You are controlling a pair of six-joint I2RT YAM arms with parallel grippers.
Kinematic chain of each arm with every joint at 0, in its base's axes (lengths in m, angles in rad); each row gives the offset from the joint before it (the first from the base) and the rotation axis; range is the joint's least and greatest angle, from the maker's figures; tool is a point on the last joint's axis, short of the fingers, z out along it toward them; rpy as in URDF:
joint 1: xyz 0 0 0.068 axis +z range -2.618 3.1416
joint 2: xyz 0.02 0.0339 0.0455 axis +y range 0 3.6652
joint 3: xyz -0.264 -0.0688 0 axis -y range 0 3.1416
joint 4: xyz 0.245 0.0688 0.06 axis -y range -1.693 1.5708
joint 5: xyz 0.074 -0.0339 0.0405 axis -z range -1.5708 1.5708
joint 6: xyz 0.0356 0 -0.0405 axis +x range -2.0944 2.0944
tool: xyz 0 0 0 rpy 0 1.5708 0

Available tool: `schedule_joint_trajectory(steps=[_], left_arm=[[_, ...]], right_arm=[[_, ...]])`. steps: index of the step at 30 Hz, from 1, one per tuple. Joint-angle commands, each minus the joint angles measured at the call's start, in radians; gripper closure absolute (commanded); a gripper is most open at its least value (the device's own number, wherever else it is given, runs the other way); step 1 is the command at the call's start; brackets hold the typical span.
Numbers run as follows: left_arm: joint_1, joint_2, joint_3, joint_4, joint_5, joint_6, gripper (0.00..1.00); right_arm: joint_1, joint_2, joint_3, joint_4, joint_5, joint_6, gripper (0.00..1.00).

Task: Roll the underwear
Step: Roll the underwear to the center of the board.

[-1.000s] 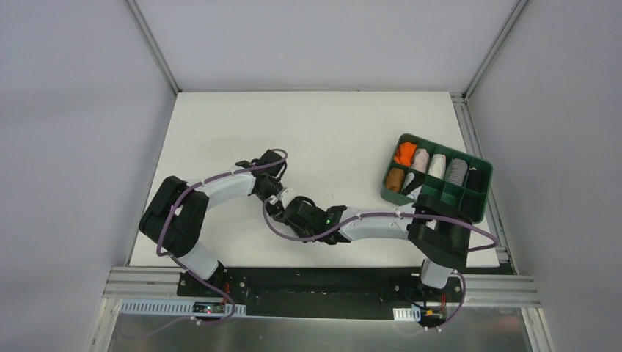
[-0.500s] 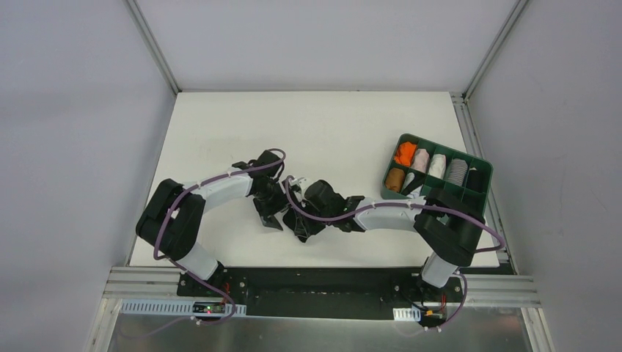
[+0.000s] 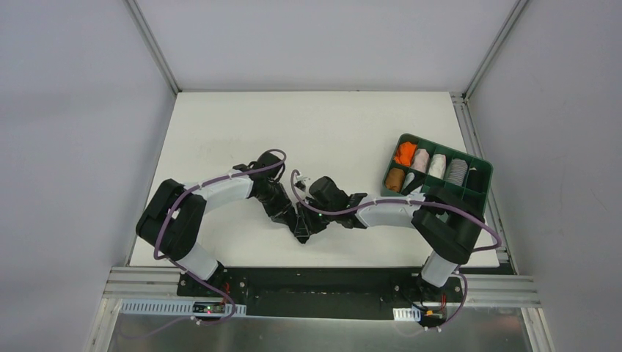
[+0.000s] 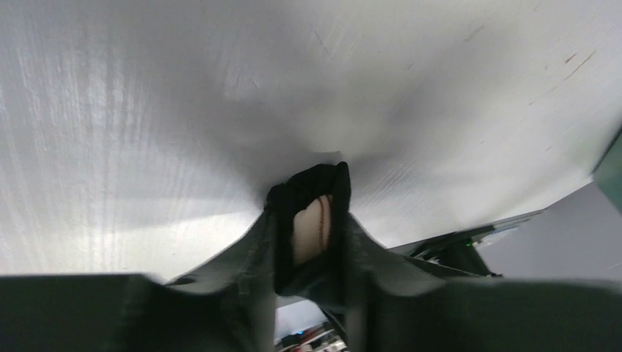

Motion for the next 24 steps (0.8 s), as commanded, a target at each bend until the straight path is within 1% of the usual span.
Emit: schedule_joint_trajectory(steps=[1,2,3,4,5,8,10,13,18,21,24], left_arm=[[-0.016,-0.003,-0.014,0.015,-0.008,-0.022,0.81],[-0.016,-0.001,-0.014,0.016,-0.009,-0.025,0.9],[-0.016,0.003,-0.014,0.016,-0.007,-0.026,1.0],[-0.016,0.006,-0.014,0.014,-0.002,-0.029,1.0],[-0.016,0.011,-0.013,0.013,0.001,-0.031,1.0],[-0.016,0.028,-0.01,0.004,0.015,-0.031,1.0],[-0.016,0.036,-0.007,-0.002,0.02,-0.028,1.0],[-0.016,0.043,-0.003,-0.014,0.02,-0.016,1.0],[-0.016,0.047,0.004,-0.028,0.013,-0.009,1.0],[-0.017,0.047,0.006,-0.03,0.011,-0.009,1.0],[-0.016,0.048,0.009,-0.033,0.012,-0.007,1.0]], right_arm=[[-0.004,0.028,-0.016,-0.022,-0.026,0.049,1.0],[-0.006,0.026,-0.011,-0.032,-0.025,0.049,1.0],[-0.006,0.019,-0.003,-0.051,-0.007,0.048,0.84],[-0.005,0.01,0.002,-0.072,0.013,0.045,0.7],[-0.005,-0.002,0.01,-0.098,0.039,0.037,0.59],[0.003,-0.058,0.038,-0.224,0.149,-0.02,0.41],[0.019,-0.091,0.062,-0.292,0.237,-0.073,0.33],[0.053,-0.129,0.112,-0.379,0.369,-0.155,0.25],[0.148,-0.129,0.203,-0.49,0.539,-0.282,0.22],[0.207,-0.11,0.244,-0.508,0.598,-0.325,0.21],[0.239,-0.079,0.275,-0.517,0.619,-0.352,0.2]])
